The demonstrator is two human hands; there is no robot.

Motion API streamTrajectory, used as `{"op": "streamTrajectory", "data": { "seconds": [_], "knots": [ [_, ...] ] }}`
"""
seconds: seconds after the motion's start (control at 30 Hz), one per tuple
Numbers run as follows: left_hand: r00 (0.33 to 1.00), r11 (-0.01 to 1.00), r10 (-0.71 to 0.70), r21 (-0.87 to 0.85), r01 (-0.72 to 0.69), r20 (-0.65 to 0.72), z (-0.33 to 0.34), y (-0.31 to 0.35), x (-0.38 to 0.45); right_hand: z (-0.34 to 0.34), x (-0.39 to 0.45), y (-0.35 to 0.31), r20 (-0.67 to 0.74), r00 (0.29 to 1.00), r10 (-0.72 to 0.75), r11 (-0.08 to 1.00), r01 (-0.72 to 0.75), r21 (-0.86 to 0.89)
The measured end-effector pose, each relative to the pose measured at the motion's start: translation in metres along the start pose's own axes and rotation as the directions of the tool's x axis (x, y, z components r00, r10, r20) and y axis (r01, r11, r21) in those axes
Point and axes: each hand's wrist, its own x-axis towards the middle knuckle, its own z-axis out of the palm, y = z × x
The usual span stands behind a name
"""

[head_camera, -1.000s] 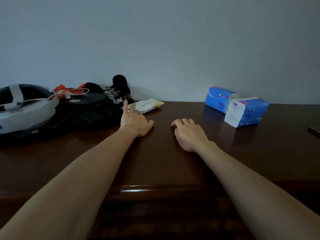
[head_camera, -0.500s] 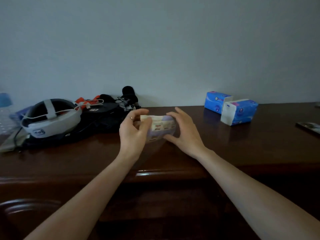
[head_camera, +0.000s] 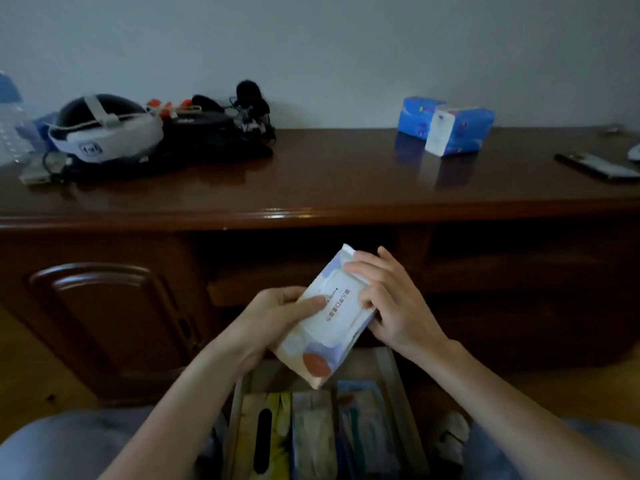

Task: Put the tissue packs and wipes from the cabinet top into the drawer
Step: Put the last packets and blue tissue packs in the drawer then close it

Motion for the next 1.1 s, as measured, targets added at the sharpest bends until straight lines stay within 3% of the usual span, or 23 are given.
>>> {"op": "streamTrajectory", "data": {
  "seconds": [0.1,0.17,0.2,0.23,0.27,0.33,0.37,0.4,0.47,0.53,0.6,0.73,0.8,0.97,1.03,1.1],
  "knots": [
    [0.993,0.985,-0.117,-0.131,0.112,-0.031,0.02,-0.06,-0.001,0.014,-0.041,-0.006,0.025,0.969,0.245,0.966,-0.242,-0.088],
    [0.981,0.981,-0.158,-0.13,0.143,-0.116,0.025,-0.103,0.0,0.028,-0.076,-0.012,0.019,0.854,0.52,0.853,-0.518,-0.064],
    [0.967,0.976,-0.192,-0.131,0.172,-0.165,0.025,-0.125,0.001,0.037,-0.095,-0.015,0.096,0.778,0.621,0.783,-0.616,-0.08],
    [0.948,0.969,-0.235,-0.122,0.212,-0.215,0.025,-0.146,0.003,0.048,-0.115,-0.017,0.223,0.679,0.7,0.711,-0.69,-0.132],
    [0.921,0.959,-0.284,-0.103,0.265,-0.267,0.026,-0.165,0.005,0.061,-0.136,-0.017,0.372,0.536,0.758,0.63,-0.75,-0.203],
    [0.867,0.932,-0.359,-0.09,0.35,-0.347,0.026,-0.197,0.011,0.091,-0.177,-0.015,0.64,0.139,0.756,0.453,-0.816,-0.358],
    [0.848,0.924,-0.379,-0.107,0.366,-0.37,0.026,-0.209,0.015,0.107,-0.195,-0.015,0.708,-0.032,0.706,0.395,-0.812,-0.43],
    [0.835,0.918,-0.393,-0.12,0.378,-0.384,0.026,-0.219,0.018,0.123,-0.211,-0.017,0.726,-0.16,0.668,0.339,-0.804,-0.489],
    [0.826,0.92,-0.386,-0.1,0.38,-0.412,0.025,-0.236,0.022,0.155,-0.235,-0.024,0.661,-0.312,0.683,0.167,-0.814,-0.557],
    [0.828,0.924,-0.354,-0.028,0.381,-0.436,0.025,-0.25,0.025,0.181,-0.252,-0.03,0.553,-0.403,0.729,0.02,-0.795,-0.606],
    [0.831,0.924,-0.344,0.002,0.384,-0.438,0.026,-0.262,0.028,0.199,-0.264,-0.033,0.497,-0.413,0.763,0.009,-0.762,-0.647],
    [0.829,0.91,-0.379,-0.001,0.416,-0.412,0.031,-0.269,0.038,0.207,-0.275,-0.029,0.453,-0.304,0.838,0.091,-0.741,-0.666],
    [0.83,0.901,-0.396,0.009,0.434,-0.393,0.037,-0.269,0.044,0.2,-0.271,-0.021,0.489,-0.293,0.821,0.132,-0.737,-0.663],
    [0.844,0.892,-0.423,0.013,0.452,-0.33,0.057,-0.249,0.055,0.142,-0.216,0.02,0.808,-0.36,0.467,0.391,-0.736,-0.554],
    [0.859,0.9,-0.42,-0.016,0.435,-0.291,0.066,-0.241,0.057,0.108,-0.19,0.036,0.831,-0.293,0.472,0.397,-0.771,-0.498],
    [0.865,0.906,-0.419,-0.065,0.418,-0.275,0.074,-0.235,0.058,0.074,-0.173,0.047,0.735,-0.156,0.66,0.358,-0.794,-0.49]
  ]
}}
